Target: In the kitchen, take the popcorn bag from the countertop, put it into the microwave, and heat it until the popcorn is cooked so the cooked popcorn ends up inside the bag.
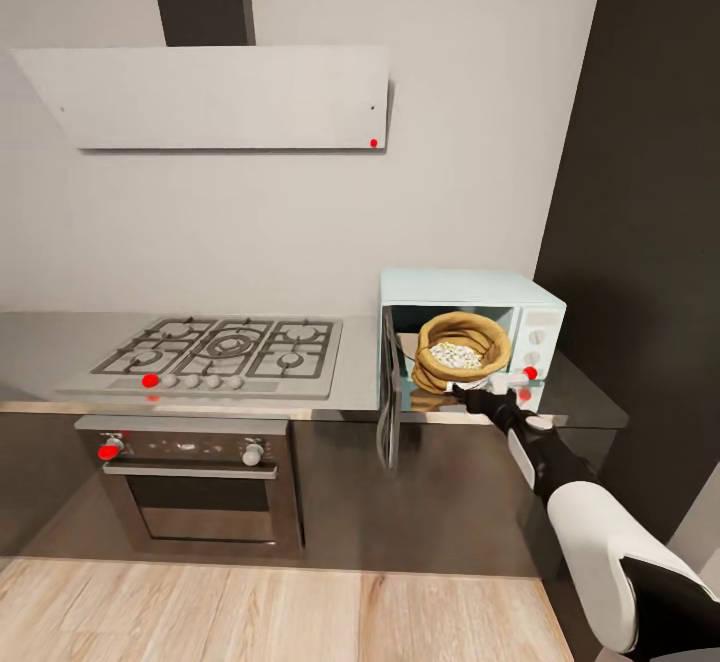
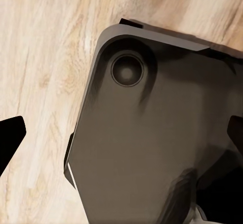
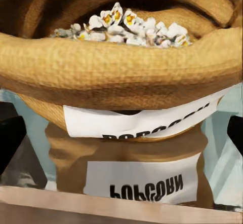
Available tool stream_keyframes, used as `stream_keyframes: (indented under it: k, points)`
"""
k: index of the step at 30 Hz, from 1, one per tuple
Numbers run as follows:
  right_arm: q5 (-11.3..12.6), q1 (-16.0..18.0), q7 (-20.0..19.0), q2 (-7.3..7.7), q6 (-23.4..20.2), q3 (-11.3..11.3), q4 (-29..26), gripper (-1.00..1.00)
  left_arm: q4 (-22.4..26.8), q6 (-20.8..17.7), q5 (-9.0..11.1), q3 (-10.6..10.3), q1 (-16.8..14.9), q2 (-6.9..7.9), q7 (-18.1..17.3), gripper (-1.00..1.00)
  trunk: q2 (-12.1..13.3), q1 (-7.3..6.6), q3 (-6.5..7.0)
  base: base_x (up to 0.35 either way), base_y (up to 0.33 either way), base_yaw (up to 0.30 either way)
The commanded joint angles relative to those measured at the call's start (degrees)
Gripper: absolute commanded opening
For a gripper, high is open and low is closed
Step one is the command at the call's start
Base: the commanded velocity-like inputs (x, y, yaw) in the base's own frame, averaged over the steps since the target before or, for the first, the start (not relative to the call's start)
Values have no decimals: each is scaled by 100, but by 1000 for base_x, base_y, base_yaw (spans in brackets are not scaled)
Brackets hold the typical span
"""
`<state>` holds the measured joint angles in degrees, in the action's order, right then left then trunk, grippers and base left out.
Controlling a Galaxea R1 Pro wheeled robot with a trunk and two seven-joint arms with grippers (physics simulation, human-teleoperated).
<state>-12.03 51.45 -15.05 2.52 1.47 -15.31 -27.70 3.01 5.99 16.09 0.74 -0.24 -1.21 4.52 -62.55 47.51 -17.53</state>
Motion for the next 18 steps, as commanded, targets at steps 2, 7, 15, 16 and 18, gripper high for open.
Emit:
stream_keyframes:
  k: [2, 7, 15, 16, 18]
  points:
    - [-55, 6, -42, -8, 271, -50, 24, 100, -1, 16, 17, 1, -2, -2, 14, 100, -4, 0, -7, 0, 0, 0]
    - [160, 6, -42, -8, 411, -51, 33, 100, -3, 16, 10, -9, -2, -2, 18, 100, -4, 0, -7, 80, 0, 0]
    - [376, -108, -40, 19, 460, -51, 37, 100, -3, 16, 8, -12, -2, -2, 14, 100, -4, 0, -7, 313, 0, 0]
    - [377, -108, -41, 20, 460, -51, 37, 100, -3, 16, 8, -12, -2, -2, 14, 100, -4, 0, -7, 320, 0, 0]
    - [377, -109, -46, 21, 463, -51, 27, 100, -3, 16, 8, -12, -2, -2, 14, 100, -4, 0, -7, 320, 0, 0]
